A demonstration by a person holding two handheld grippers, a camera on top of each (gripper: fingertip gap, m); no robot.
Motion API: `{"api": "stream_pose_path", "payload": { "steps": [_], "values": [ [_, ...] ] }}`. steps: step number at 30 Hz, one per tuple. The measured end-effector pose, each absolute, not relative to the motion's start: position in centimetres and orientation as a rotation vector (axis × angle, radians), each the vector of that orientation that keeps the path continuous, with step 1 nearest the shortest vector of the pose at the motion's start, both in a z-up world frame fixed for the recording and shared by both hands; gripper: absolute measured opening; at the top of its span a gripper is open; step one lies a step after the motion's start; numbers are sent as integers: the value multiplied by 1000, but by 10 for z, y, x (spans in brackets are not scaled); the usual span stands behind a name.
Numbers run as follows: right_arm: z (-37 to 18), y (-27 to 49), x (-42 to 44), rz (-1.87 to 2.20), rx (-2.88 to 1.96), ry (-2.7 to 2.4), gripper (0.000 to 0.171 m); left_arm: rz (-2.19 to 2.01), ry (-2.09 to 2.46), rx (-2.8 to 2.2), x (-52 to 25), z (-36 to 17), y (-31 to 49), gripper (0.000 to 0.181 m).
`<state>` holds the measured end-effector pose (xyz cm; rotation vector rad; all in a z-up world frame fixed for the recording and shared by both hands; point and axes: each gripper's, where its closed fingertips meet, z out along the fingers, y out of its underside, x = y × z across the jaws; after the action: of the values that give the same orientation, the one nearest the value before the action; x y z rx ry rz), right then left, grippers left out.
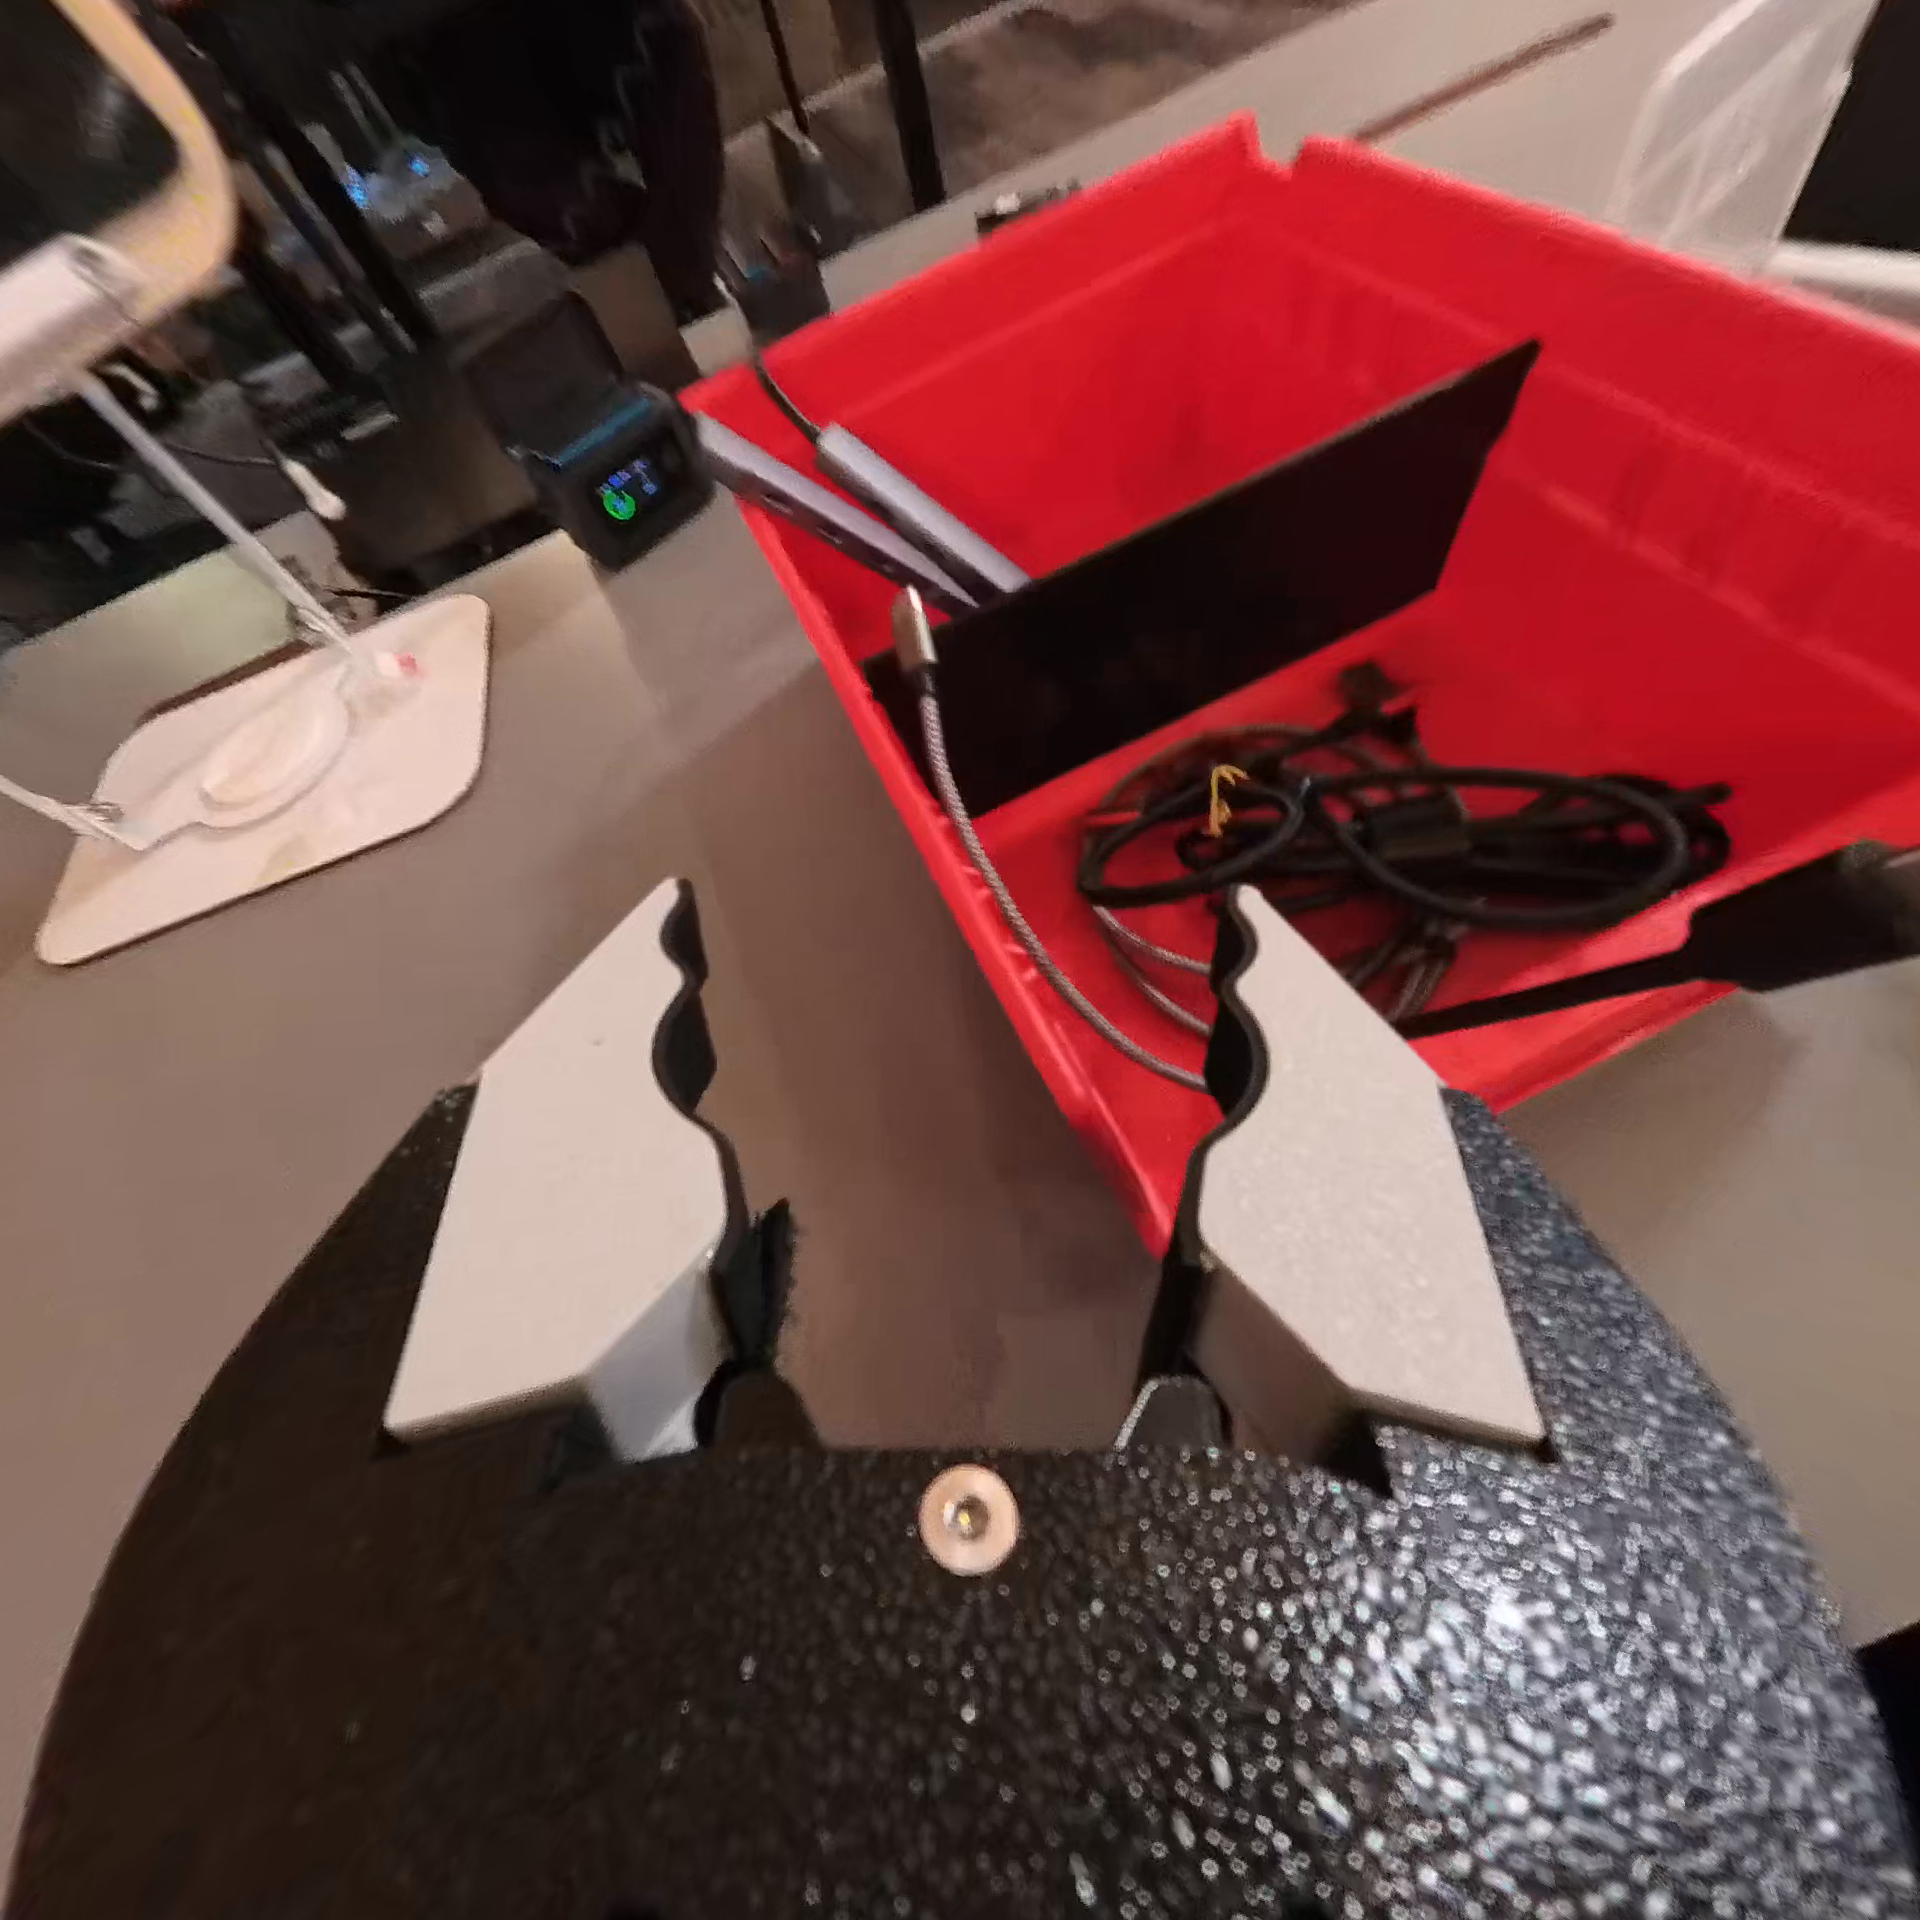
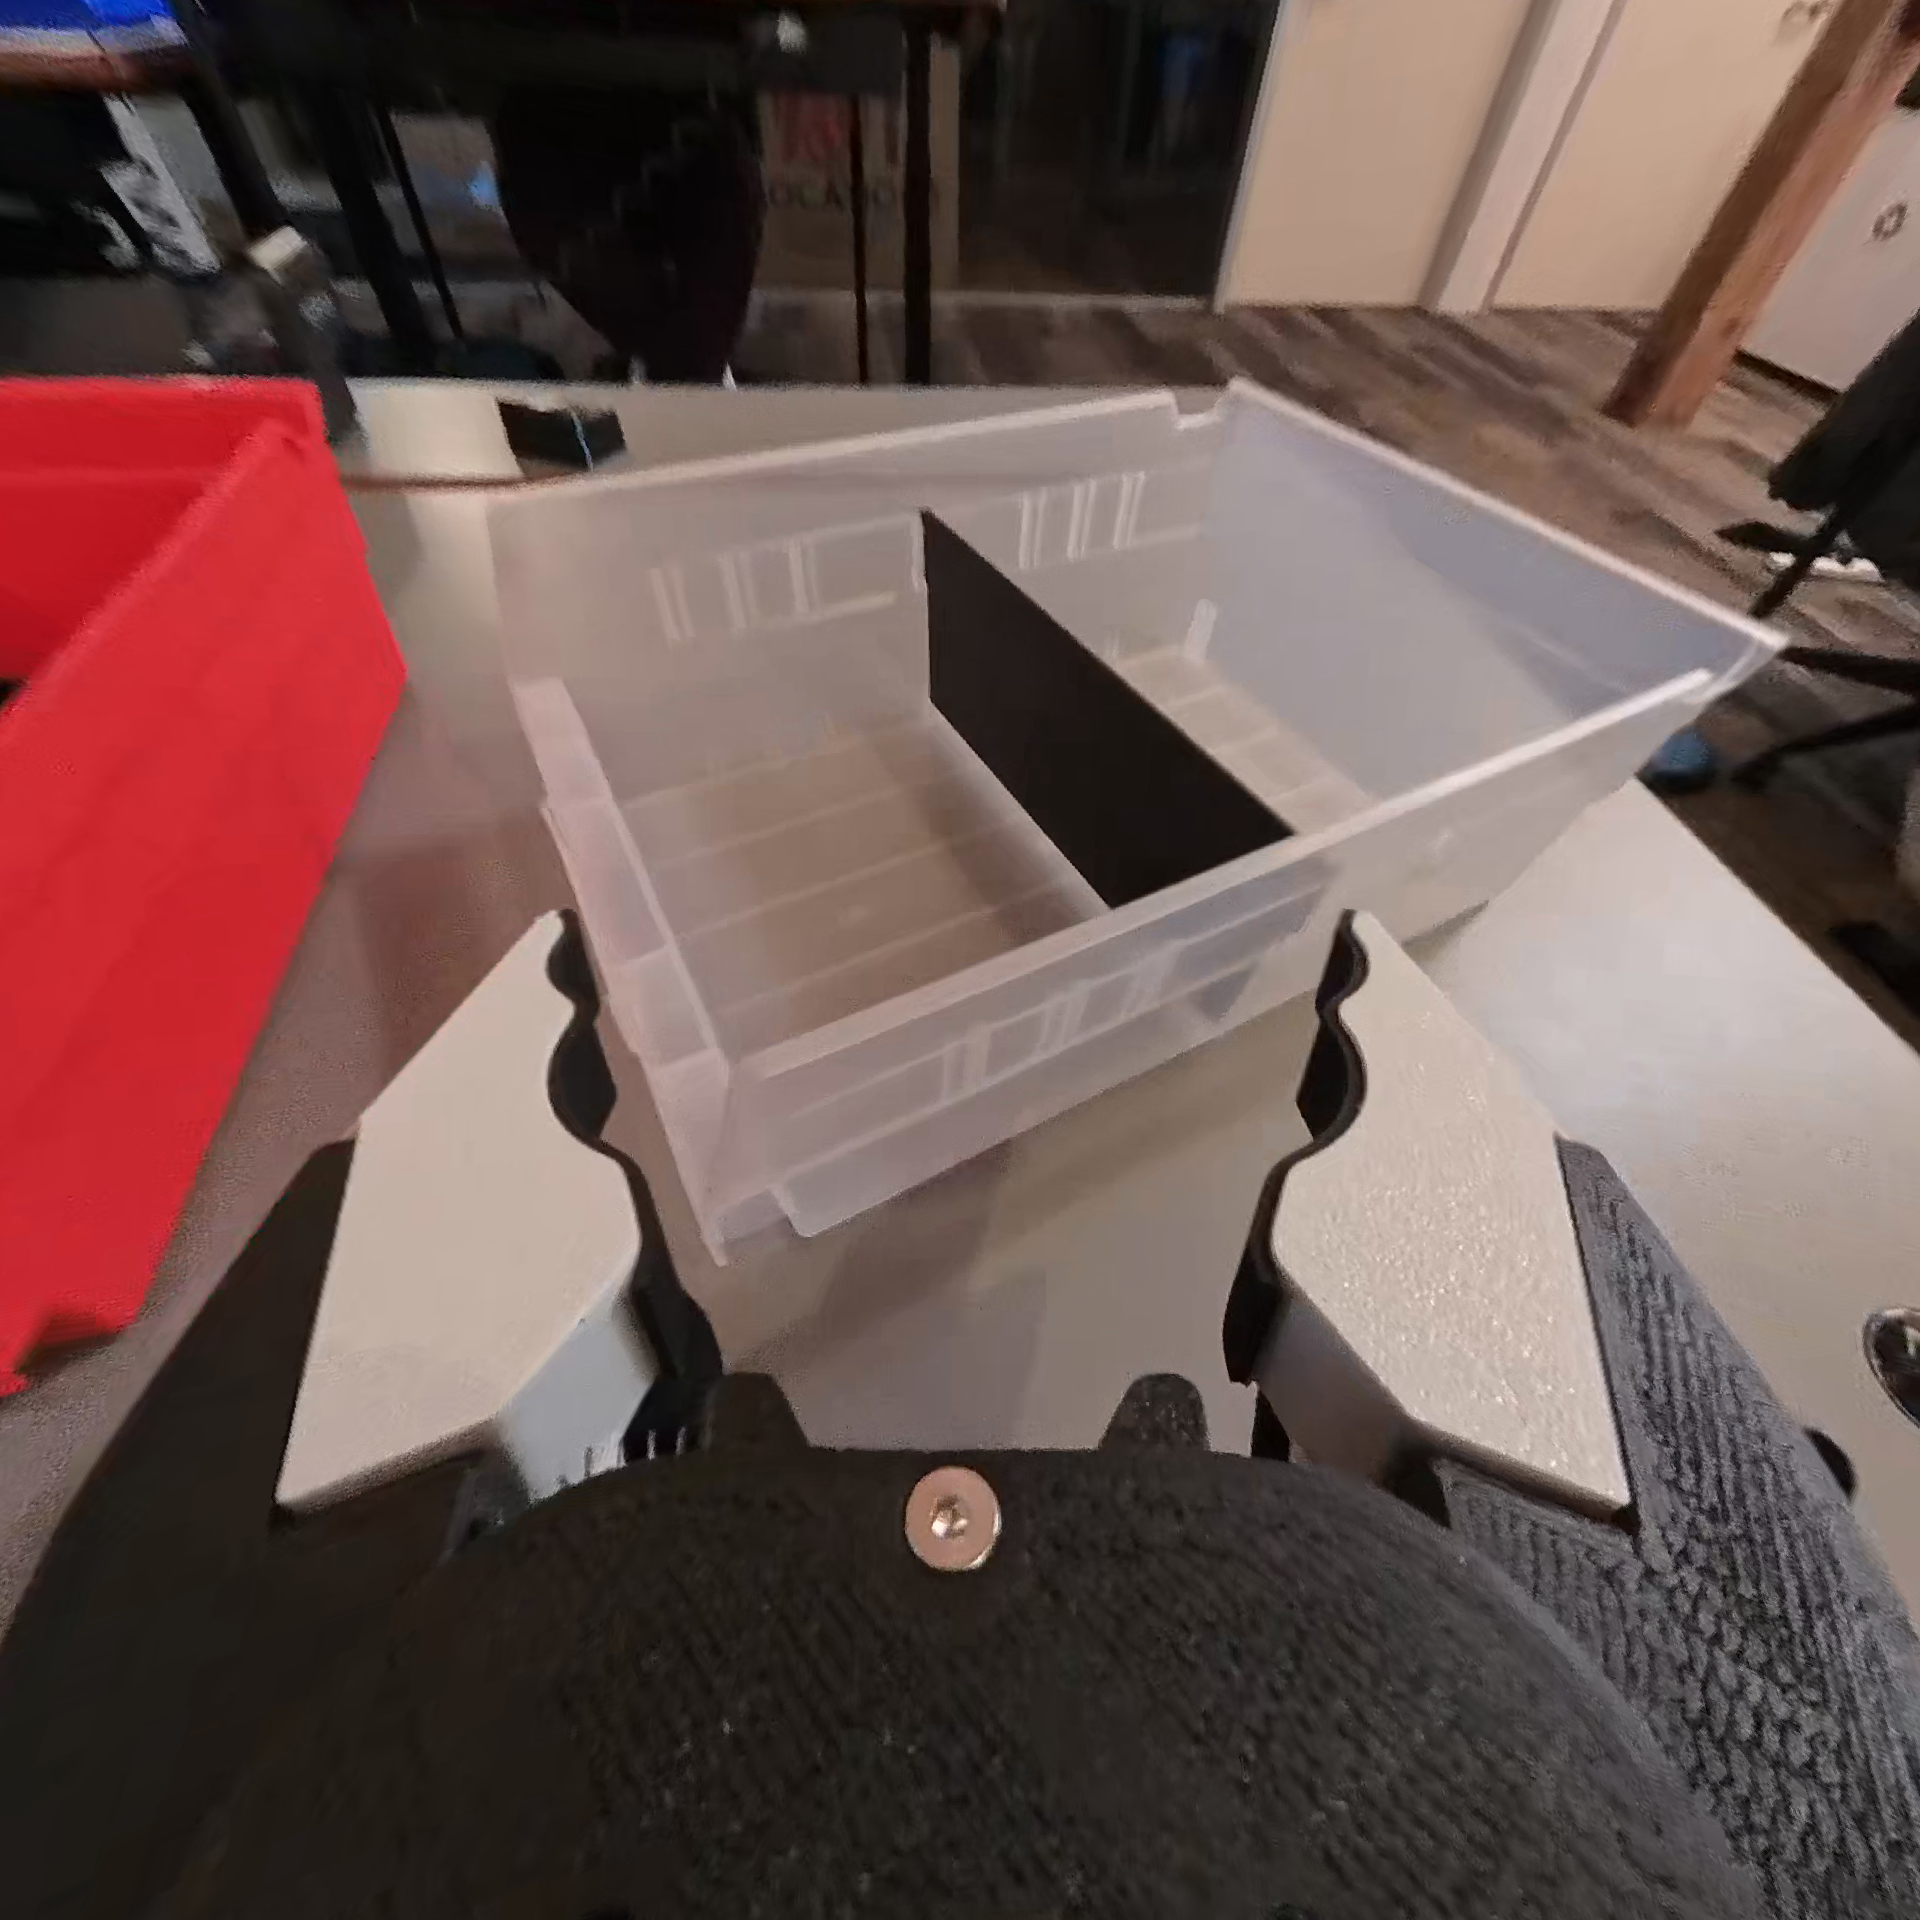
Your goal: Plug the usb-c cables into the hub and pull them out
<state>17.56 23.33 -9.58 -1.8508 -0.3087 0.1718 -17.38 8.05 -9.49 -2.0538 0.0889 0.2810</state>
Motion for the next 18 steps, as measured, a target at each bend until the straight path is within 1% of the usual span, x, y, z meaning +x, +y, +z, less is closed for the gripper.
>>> {"api": "stream_pose_path", "payload": {
  "steps": [2,3,5,6,8,11,12,13,14,15,18],
  "values": [
    [-105,239,182,139,-1889,-304,129,311,116,-2085,-172,-106,84,96],
    [-108,240,187,135,-1901,-297,131,346,119,-2088,-174,-108,85,92],
    [-110,238,198,151,-1926,-291,127,406,110,-2093,-182,-111,85,85],
    [-110,237,206,139,-1934,-294,123,398,105,-2095,-183,-112,85,85],
    [-109,235,227,88,-1946,-303,113,383,87,-2099,-186,-114,85,76],
    [-111,234,262,32,-1991,-317,85,410,75,-2124,-196,-120,84,55],
    [-112,235,273,22,-2010,-323,69,431,70,-2126,-200,-120,85,50],
    [-113,236,282,19,-2025,-330,52,437,78,-2127,-202,-121,85,39],
    [-113,239,291,9,-2032,-332,36,430,102,-2130,-202,-122,86,19],
    [-114,241,299,-2,-2033,-343,19,445,92,-2127,-206,-121,86,17],
    [-115,250,320,-47,-2037,-403,13,341,67,-2123,-207,-120,84,10]
  ]
}}
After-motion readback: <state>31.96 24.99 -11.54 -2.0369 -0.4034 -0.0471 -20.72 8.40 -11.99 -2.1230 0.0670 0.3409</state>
